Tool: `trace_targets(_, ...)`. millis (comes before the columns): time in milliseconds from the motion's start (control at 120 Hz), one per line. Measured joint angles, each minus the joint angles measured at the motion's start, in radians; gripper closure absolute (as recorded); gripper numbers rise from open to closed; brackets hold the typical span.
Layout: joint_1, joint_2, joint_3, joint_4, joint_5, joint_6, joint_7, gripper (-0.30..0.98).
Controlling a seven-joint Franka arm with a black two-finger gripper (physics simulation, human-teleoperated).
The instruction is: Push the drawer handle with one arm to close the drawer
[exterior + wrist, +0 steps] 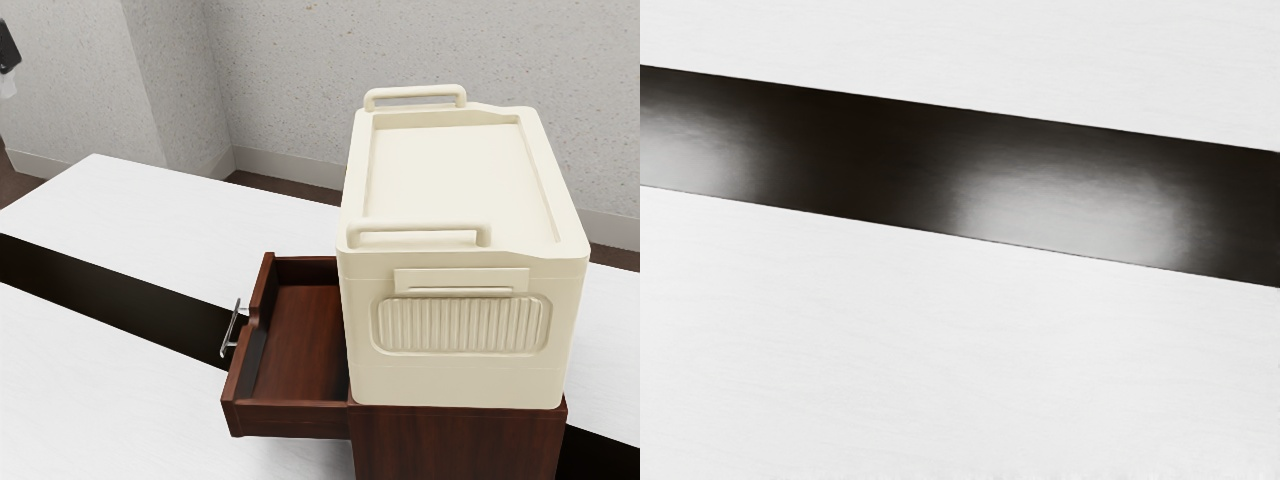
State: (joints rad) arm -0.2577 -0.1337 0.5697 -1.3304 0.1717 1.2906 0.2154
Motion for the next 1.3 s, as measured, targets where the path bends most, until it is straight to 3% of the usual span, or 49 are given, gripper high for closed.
trace_targets(150, -0.03, -0.001, -0.007, -0.026, -0.002, -0.018, 0.027, 0.0)
trace_targets(417, -0.016, -0.159, -0.083, -0.265, -0.009, -0.027, 0.016, 0.0)
trace_targets(683, 0.02, -0.263, -0.138, -0.518, 0.016, -0.018, -0.022, 0.42)
trace_targets(850, 0.068, -0.282, -0.194, -0.687, 0.062, 0.083, 0.012, 0.55)
trace_targets(1092, 0.076, -0.279, -0.202, -0.837, 0.115, 0.281, 0.112, 0.61)
trace_targets(1233, 0.263, -0.282, -0.379, -0.907, 0.114, 0.386, 0.177, 0.62)
trace_targets(1300, 0.283, -0.279, -0.419, -0.941, 0.114, 0.439, 0.207, 0.62)
